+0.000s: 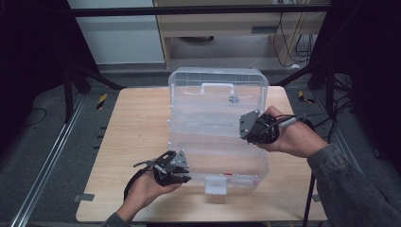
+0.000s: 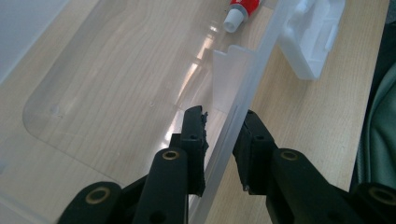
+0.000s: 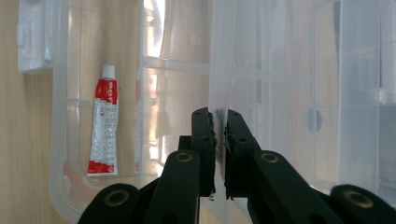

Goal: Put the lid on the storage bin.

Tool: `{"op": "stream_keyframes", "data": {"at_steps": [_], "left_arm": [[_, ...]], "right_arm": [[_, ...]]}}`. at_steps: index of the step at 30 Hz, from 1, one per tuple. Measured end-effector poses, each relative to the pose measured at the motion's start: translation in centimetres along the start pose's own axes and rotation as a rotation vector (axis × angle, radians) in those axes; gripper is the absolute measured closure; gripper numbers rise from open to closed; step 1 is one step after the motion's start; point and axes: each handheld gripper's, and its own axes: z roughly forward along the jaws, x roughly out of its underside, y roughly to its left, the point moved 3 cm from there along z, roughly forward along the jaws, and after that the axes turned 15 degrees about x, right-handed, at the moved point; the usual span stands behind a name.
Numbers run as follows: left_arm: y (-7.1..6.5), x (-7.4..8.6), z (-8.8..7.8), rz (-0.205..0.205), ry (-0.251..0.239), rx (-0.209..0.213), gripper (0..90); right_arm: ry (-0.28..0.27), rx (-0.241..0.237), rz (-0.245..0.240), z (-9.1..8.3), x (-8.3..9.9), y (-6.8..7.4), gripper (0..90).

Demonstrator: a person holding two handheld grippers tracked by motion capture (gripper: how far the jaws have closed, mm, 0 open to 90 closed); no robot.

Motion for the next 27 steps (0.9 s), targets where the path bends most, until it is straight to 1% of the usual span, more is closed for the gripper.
{"op": "stream_keyframes", "data": {"at_steps": [1,3,4,6,8,9,10,11,13,16,18,20,21,24,27], "left_arm": [[0.0,-0.1,0.1,-0.005,0.0,-0.005,73.9],[0.1,-0.3,0.2,-0.001,-0.005,-0.019,74.2],[0.1,-0.5,0.4,-0.01,-0.013,-0.031,74.3],[0.2,-0.6,0.5,-0.023,-0.016,-0.047,74.4],[0.3,-0.6,0.4,-0.024,-0.02,-0.051,74.2],[0.5,-0.6,0.4,-0.004,-0.015,-0.049,74.2],[0.5,-0.6,0.4,-0.006,-0.017,-0.051,74.1],[0.3,-0.5,0.5,-0.026,-0.023,-0.056,74.1],[0.3,-0.5,0.5,-0.026,-0.023,-0.058,74.0],[0.4,-0.6,0.4,-0.001,-0.011,-0.056,73.8],[0.4,-0.6,0.4,0.002,-0.012,-0.057,73.7],[0.3,-0.5,0.4,-0.002,-0.015,-0.058,73.6],[0.3,-0.5,0.4,-0.01,-0.017,-0.057,73.6],[0.2,-0.4,0.4,-0.018,-0.021,-0.062,73.4],[0.2,-0.4,0.4,-0.013,-0.022,-0.058,73.3]], "right_arm": [[0.01,0.0,-0.005,0.2,0.0,-0.3,84.2],[0.02,0.003,-0.013,0.5,0.0,-0.7,83.8],[0.027,0.007,-0.015,0.7,0.0,-1.0,83.6],[0.029,0.01,-0.005,1.2,0.1,-1.6,83.3],[0.028,0.005,0.004,1.5,0.1,-1.9,83.3],[0.025,0.001,0.006,1.6,0.1,-2.0,83.4],[0.024,0.0,0.007,1.6,0.0,-2.0,83.5],[0.024,-0.001,0.005,1.5,0.0,-1.9,83.6],[0.021,0.004,0.0,1.4,0.1,-1.6,83.9],[0.008,0.007,0.006,1.1,0.2,-1.2,84.3],[0.004,0.013,-0.001,1.0,0.3,-0.8,84.3],[0.006,0.015,0.002,0.8,0.3,-0.5,84.4],[0.007,0.014,-0.001,0.8,0.3,-0.2,84.4],[0.008,0.005,-0.008,0.6,0.4,0.3,84.4],[0.013,-0.007,-0.014,0.5,0.6,0.8,84.3]]}}
